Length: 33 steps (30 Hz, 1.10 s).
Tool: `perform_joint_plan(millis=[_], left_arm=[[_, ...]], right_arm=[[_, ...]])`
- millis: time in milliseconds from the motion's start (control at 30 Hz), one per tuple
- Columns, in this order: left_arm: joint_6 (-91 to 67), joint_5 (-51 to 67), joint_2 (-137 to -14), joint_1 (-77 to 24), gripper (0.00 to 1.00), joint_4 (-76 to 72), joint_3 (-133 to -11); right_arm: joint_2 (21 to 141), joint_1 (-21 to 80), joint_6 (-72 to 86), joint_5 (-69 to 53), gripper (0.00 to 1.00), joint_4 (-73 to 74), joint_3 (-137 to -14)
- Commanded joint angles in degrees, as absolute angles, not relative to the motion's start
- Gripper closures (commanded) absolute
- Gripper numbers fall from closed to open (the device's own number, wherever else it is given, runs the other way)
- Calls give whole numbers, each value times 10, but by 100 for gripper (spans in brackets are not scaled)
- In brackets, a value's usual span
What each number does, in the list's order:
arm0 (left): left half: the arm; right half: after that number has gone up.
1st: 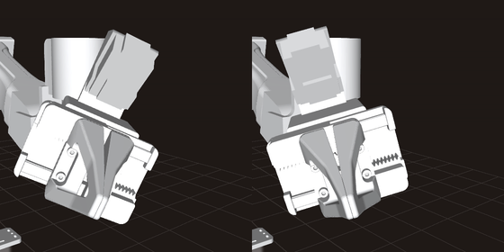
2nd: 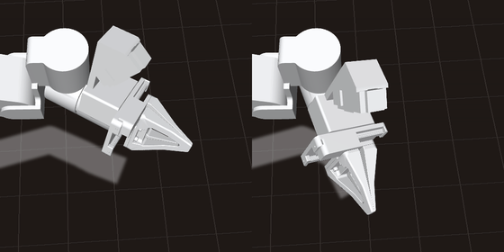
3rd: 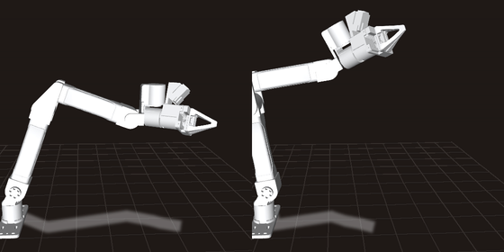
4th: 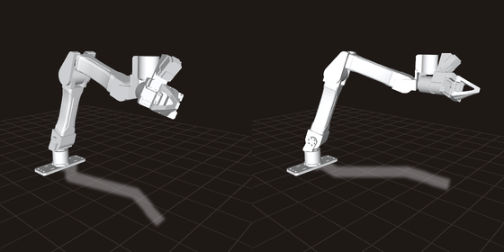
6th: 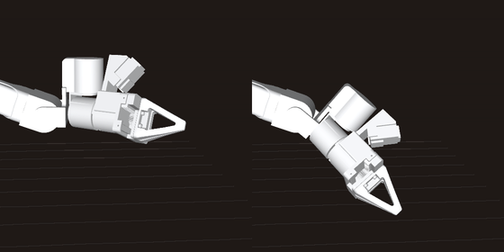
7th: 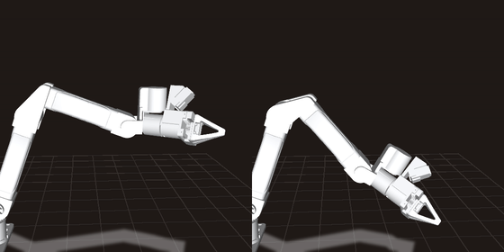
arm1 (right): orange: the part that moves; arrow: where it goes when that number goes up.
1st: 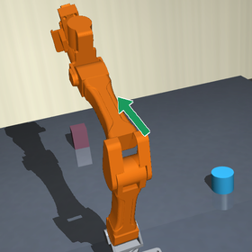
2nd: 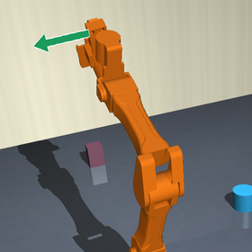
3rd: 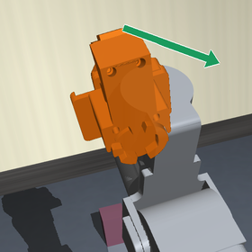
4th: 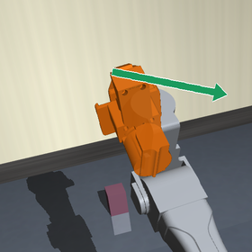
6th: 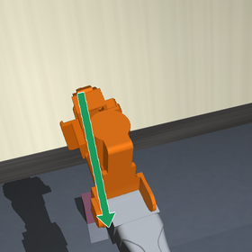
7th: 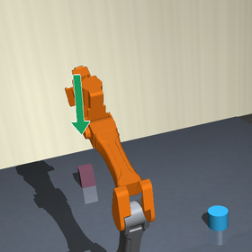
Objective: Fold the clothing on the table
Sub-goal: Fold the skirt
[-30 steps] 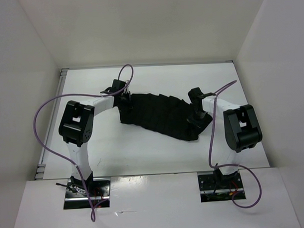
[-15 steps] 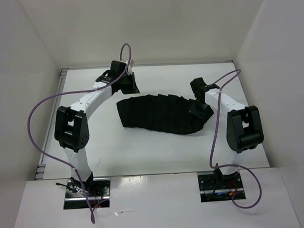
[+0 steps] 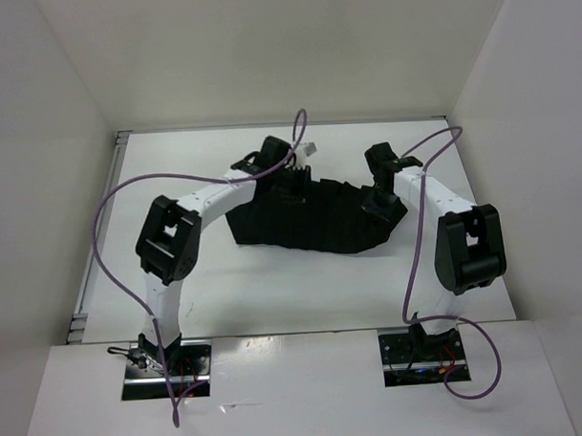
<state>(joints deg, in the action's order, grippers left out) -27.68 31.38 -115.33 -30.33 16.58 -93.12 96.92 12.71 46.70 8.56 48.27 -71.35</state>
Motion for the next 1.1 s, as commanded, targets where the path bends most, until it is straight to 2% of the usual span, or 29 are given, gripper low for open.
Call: perform_joint_plan(millis=[0, 100, 133, 200, 233, 400, 833, 1067], left_arm=[[-284, 342, -1196, -320, 98, 163, -950], [-278, 309, -1208, -333, 100, 163, -944], [-278, 302, -1208, -333, 100, 163, -939], [-278, 281, -1214, -333, 100, 163, -922], [-278, 273, -1214, -333, 100, 163, -916], [-278, 234, -1226, -333, 100, 139, -873], [-314, 110, -1257, -317, 100, 143, -836], [-319, 98, -1228, -291, 100, 143, -808]], right_arm=[[959, 124, 460, 93, 100, 488, -739], [966, 124, 454, 93, 100, 488, -739], [974, 124, 454, 93, 82, 488, -734], [974, 124, 454, 93, 63, 488, -734], [974, 124, 454, 100, 50, 488, -729], [920, 99, 471, 116, 32, 488, -716], [866, 1, 488, 91, 28, 447, -624], [913, -25, 475, 20, 26, 380, -592]])
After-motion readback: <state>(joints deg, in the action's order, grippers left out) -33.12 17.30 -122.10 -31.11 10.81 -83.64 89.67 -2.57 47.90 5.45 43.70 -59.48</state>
